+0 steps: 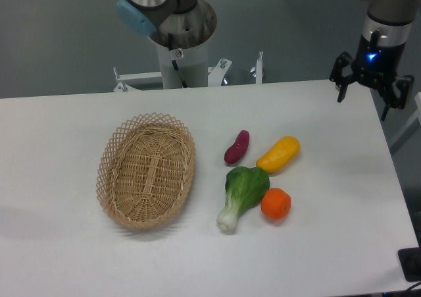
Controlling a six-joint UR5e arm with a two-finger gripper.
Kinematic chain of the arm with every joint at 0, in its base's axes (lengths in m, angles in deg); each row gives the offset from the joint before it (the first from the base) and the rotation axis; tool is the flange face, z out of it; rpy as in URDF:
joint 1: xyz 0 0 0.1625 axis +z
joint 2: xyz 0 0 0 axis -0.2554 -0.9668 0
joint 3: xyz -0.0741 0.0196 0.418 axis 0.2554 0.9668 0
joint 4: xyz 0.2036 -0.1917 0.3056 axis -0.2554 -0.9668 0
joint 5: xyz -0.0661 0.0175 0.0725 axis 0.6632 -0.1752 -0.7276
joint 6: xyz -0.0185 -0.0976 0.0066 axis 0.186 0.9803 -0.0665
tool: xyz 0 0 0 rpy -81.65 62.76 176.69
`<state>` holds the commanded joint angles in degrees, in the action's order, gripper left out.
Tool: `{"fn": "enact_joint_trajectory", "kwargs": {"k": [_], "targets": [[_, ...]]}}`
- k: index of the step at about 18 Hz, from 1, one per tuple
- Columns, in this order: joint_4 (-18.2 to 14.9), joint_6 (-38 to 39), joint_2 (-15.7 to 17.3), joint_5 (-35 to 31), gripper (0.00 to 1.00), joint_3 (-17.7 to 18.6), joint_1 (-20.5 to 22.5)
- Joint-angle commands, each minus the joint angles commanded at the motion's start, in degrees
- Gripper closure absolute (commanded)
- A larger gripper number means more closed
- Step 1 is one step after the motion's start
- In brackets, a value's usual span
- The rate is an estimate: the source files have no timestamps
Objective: Pick up the mango from the table
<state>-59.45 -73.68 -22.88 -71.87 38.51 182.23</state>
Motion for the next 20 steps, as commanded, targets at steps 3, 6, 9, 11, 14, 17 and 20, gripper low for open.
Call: {"fn": "enact_joint_trajectory", "kwargs": {"k": [3, 6, 9, 11, 14, 17, 20], "targets": [[0.1, -0.2, 0.1, 0.1, 0.0, 0.3, 0.1], [0.0, -0.3, 0.1, 0.1, 0.0, 0.6, 0.2], [0.3, -0.7, 0.5, 0.2, 0.0, 2.2, 0.3], [0.3, -1.0, 0.5, 0.2, 0.0, 2.5, 0.3], [0.4, -0.8, 0.6, 0.2, 0.0, 2.8, 0.3], [0.4, -0.8, 0.7, 0.2, 0.0, 3.9, 0.3], [2.4, -1.3, 0.9, 0.1, 0.0, 6.1, 0.4]]}}
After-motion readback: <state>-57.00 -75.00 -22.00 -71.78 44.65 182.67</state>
